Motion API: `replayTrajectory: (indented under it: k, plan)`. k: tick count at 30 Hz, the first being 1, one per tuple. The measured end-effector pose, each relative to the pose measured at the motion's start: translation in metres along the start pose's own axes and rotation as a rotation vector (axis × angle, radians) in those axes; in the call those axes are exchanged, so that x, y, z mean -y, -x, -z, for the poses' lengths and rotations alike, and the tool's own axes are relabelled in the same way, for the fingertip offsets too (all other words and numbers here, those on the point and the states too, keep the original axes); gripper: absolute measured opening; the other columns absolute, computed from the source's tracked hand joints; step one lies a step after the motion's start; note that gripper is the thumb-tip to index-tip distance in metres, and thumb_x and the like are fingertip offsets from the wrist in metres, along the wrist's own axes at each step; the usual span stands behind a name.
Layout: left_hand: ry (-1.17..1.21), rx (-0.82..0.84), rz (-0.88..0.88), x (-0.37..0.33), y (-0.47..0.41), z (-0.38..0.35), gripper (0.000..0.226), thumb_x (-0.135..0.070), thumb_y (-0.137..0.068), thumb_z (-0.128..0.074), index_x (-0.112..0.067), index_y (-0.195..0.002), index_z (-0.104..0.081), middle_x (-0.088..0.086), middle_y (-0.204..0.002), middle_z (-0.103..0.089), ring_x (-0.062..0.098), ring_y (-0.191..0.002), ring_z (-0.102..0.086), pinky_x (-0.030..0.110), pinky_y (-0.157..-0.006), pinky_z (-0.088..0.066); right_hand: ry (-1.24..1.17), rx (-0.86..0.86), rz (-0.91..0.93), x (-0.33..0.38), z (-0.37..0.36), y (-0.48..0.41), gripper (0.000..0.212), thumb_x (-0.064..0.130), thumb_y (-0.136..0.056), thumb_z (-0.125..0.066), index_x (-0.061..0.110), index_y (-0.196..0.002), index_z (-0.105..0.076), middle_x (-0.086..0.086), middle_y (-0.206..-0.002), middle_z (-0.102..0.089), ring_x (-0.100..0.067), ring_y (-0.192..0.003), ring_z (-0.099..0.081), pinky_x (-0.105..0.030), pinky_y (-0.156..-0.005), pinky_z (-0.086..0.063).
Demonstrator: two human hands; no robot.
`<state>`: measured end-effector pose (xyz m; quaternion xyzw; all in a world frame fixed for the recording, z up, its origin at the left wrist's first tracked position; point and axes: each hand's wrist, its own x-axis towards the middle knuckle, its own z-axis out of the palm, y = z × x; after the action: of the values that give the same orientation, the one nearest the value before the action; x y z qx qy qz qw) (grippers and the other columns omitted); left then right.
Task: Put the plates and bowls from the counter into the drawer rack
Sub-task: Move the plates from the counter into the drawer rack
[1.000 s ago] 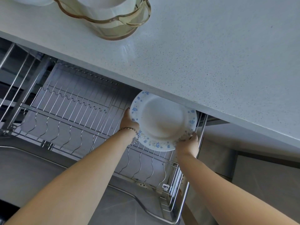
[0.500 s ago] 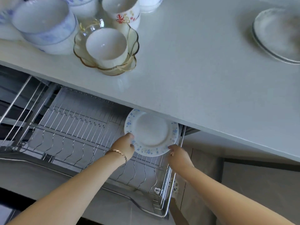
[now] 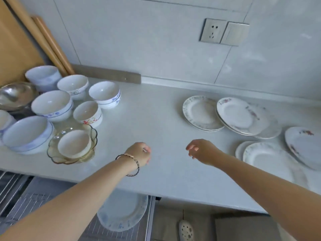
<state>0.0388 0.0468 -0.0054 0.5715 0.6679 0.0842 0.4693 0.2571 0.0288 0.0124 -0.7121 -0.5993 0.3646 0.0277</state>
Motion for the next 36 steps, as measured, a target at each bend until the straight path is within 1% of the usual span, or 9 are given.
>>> replayTrajectory:
  k: [2,4,6,9,15,20,26,34,36]
  plan:
    - [0.065,-0.018,0.021,-0.029,-0.022,-0.017,0.019,-0.004,-0.090,-0.038,-0.014,-0.091,-0.053,0.001,-0.077,-0.060,0.010,-0.058,-0.056,0.015,-0.047,-0.040,-0.025,-0.075,-0.027,-0.021,0.035,-0.027,0.028,0.007,-0.087,-0.045,0.029,-0.077,-0.060,-0.007,-0.107,-0.068,-0.024,-0.093,-0.065,-0.020,-0.058,-0.044]
    - [0.116,-0.028,0.060,-0.053,-0.047,-0.039,0.019,-0.005,-0.091,-0.037,-0.015,-0.091,-0.054,0.000,-0.076,-0.060,0.010,-0.060,-0.057,0.015,-0.045,-0.037,-0.003,-0.176,-0.077,-0.045,0.065,-0.059,0.029,0.006,-0.088,-0.045,0.020,-0.097,-0.069,-0.010,-0.118,-0.066,-0.025,-0.104,-0.062,-0.023,-0.074,-0.046]
    - [0.135,-0.017,0.086,-0.078,-0.075,-0.067,0.021,-0.006,-0.089,-0.038,-0.018,-0.085,-0.055,0.003,-0.081,-0.065,0.020,-0.076,-0.066,0.020,-0.058,-0.045,0.001,-0.273,-0.149,-0.074,0.095,-0.092,0.032,0.007,-0.089,-0.045,0.016,-0.111,-0.068,-0.009,-0.124,-0.063,-0.027,-0.116,-0.057,-0.026,-0.095,-0.042]
    - [0.141,0.009,0.077,-0.122,-0.117,-0.110,0.024,-0.005,-0.086,-0.040,-0.018,-0.089,-0.060,0.010,-0.108,-0.069,0.028,-0.101,-0.066,0.031,-0.089,-0.053,-0.028,-0.336,-0.241,-0.124,0.140,-0.135,0.034,0.008,-0.089,-0.047,0.016,-0.116,-0.065,-0.007,-0.128,-0.061,-0.027,-0.120,-0.054,-0.030,-0.103,-0.039]
    - [0.194,0.079,0.066,-0.215,-0.178,-0.176,0.043,-0.012,-0.087,-0.043,-0.017,-0.130,-0.042,0.008,-0.121,-0.061,0.025,-0.105,-0.062,0.029,-0.088,-0.050,-0.001,-0.342,-0.428,-0.213,0.201,-0.195,0.044,0.015,-0.090,-0.048,0.014,-0.134,-0.048,-0.016,-0.138,-0.042,-0.032,-0.126,-0.043,-0.037,-0.103,-0.039]
    - [0.175,0.082,0.124,-0.253,-0.214,-0.207,0.035,-0.014,-0.086,-0.052,-0.008,-0.119,-0.042,0.010,-0.114,-0.057,0.031,-0.107,-0.058,0.031,-0.088,-0.047,-0.042,-0.344,-0.568,-0.266,0.207,-0.221,0.045,0.021,-0.091,-0.042,0.014,-0.135,-0.037,-0.020,-0.134,-0.040,-0.038,-0.124,-0.040,-0.040,-0.099,-0.037]
    - [0.387,0.092,0.175,-0.254,-0.228,-0.230,0.032,-0.008,-0.080,-0.060,-0.005,-0.109,-0.046,0.011,-0.102,-0.056,0.029,-0.084,-0.058,0.047,-0.083,-0.057,-0.279,-0.441,-0.507,-0.297,0.195,-0.232,0.027,0.024,-0.090,-0.049,0.005,-0.109,-0.053,-0.019,-0.106,-0.059,-0.033,-0.089,-0.053,-0.029,-0.064,-0.034]
    - [0.448,0.045,0.089,-0.241,-0.204,-0.213,0.026,-0.007,-0.082,-0.061,-0.011,-0.102,-0.044,0.005,-0.093,-0.056,0.028,-0.089,-0.058,0.044,-0.076,-0.058,-0.358,-0.589,-0.390,-0.280,0.186,-0.197,0.023,0.023,-0.088,-0.052,0.006,-0.099,-0.061,-0.009,-0.086,-0.057,-0.026,-0.080,-0.050,-0.027,-0.056,-0.034]
    - [0.476,0.028,0.048,-0.230,-0.186,-0.198,0.026,-0.006,-0.083,-0.061,-0.012,-0.101,-0.044,-0.003,-0.083,-0.053,0.024,-0.085,-0.057,0.038,-0.071,-0.057,-0.356,-0.604,-0.342,-0.265,0.182,-0.181,0.025,0.025,-0.089,-0.053,0.007,-0.103,-0.063,-0.007,-0.087,-0.059,-0.026,-0.081,-0.052,-0.027,-0.065,-0.036]
